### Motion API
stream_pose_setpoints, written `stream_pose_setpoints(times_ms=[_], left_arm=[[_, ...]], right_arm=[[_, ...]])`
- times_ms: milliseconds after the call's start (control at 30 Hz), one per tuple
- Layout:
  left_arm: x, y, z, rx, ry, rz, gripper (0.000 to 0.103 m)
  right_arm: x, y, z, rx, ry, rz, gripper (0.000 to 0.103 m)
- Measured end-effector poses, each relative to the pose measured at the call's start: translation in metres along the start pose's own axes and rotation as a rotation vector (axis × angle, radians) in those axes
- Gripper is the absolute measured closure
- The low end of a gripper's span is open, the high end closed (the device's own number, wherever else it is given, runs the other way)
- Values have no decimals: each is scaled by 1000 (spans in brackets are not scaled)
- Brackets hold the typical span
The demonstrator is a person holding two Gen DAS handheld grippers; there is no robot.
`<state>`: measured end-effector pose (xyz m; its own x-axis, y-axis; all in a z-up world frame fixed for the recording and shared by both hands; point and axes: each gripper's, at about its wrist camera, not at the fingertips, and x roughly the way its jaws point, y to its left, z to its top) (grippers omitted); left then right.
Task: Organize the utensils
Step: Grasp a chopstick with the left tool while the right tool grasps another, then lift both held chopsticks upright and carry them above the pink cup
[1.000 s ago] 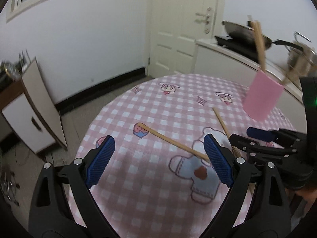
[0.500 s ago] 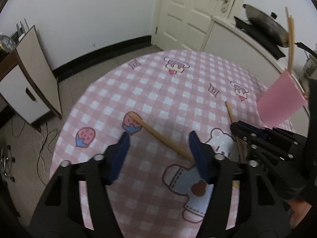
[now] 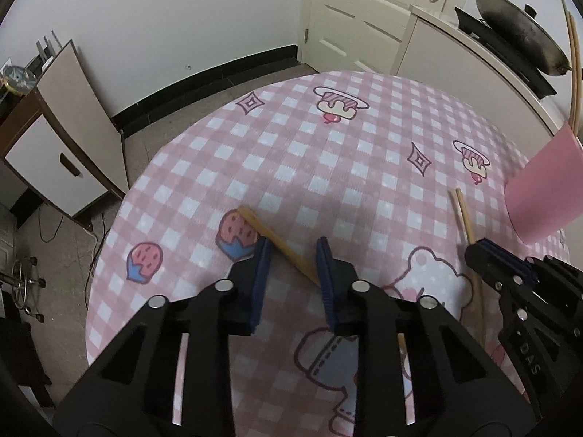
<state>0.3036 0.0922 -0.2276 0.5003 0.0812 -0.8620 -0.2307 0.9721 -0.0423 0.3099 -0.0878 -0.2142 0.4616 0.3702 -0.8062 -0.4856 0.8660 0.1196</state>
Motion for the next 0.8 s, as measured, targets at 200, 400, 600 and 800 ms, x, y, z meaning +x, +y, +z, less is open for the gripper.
stream_pose_setpoints(times_ms=[200,400,600,800], left_arm=[[-1,-9,-3,62,-18,-29,92],[-11,-25,-21,120,-6,-145,97],[-34,-39,-30,140,-25,-228,97],[-78,-46,-31,149,-96,-311,97]], right_arm=[[-10,-3,-6,4,-8,8,97],[-30,-7,-13,21,-41,17,98],[-56,-7,-17,25,-84,21,98],[-87,-6,-19,25,-147,14,98]])
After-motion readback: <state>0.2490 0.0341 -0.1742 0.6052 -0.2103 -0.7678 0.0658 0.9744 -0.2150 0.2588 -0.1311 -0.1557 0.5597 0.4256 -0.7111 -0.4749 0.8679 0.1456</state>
